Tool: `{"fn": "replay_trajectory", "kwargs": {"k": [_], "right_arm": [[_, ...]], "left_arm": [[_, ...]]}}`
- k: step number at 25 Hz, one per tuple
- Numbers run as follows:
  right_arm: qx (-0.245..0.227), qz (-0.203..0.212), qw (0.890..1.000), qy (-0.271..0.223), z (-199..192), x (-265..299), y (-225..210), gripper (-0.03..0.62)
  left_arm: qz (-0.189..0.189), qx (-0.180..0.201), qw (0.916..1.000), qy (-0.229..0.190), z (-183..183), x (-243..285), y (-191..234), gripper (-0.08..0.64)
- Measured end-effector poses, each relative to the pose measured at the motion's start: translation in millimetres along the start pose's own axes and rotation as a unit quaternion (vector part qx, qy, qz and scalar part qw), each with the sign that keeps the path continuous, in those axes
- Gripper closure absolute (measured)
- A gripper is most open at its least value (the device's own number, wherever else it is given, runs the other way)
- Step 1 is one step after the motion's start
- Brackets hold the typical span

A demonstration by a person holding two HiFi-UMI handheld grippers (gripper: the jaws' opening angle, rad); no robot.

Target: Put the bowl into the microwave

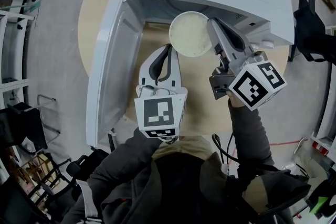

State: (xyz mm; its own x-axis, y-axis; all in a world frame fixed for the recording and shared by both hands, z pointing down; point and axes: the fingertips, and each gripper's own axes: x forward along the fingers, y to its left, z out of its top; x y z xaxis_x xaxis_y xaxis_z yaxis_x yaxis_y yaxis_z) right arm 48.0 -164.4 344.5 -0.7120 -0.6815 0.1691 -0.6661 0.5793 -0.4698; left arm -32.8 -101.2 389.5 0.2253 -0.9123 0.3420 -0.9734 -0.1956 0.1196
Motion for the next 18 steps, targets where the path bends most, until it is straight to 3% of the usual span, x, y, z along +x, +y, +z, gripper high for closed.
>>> {"fn": "replay_trajectory", "kwargs": {"k": [18], "right_arm": [[0.034,-0.039,0.999,-0.01,-23.8,47.9,-65.1,0.577]], "left_arm": [[0.018,-0.045,0.9981,0.038,-28.7,71.8,21.3,0.551]]}}
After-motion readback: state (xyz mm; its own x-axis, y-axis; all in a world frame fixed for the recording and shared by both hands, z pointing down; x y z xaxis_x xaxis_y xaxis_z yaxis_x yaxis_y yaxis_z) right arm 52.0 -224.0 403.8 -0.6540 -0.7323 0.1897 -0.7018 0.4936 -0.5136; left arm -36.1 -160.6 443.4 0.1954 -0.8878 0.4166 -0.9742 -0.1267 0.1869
